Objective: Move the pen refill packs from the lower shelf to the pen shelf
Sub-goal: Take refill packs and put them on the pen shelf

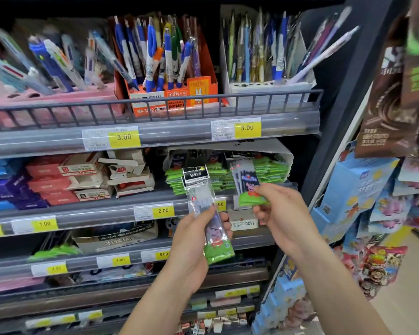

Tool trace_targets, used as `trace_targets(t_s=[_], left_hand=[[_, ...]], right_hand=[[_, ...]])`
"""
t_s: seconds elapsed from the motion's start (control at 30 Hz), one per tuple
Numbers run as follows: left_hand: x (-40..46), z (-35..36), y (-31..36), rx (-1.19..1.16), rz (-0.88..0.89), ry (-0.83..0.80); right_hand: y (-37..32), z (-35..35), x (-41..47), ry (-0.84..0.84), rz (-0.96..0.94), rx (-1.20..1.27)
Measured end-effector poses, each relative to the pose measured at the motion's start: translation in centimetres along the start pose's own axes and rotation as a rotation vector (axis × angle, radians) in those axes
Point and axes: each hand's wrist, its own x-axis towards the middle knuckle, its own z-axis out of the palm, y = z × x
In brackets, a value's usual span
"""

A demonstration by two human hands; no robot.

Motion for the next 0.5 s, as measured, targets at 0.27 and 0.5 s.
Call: trace_targets(t_s=[0.27, 0.5], left_hand=[[-0.2, 0.7, 0.2, -0.065, -0.069, -0.031], [0.1, 1.1, 0.3, -0.111, -0.087, -0.028]], right_hand=[[-0.1, 0.9, 3.8, 0.137, 0.069, 0.397], [2.0, -0.4, 3.8, 0.263, -0.778, -0.806]])
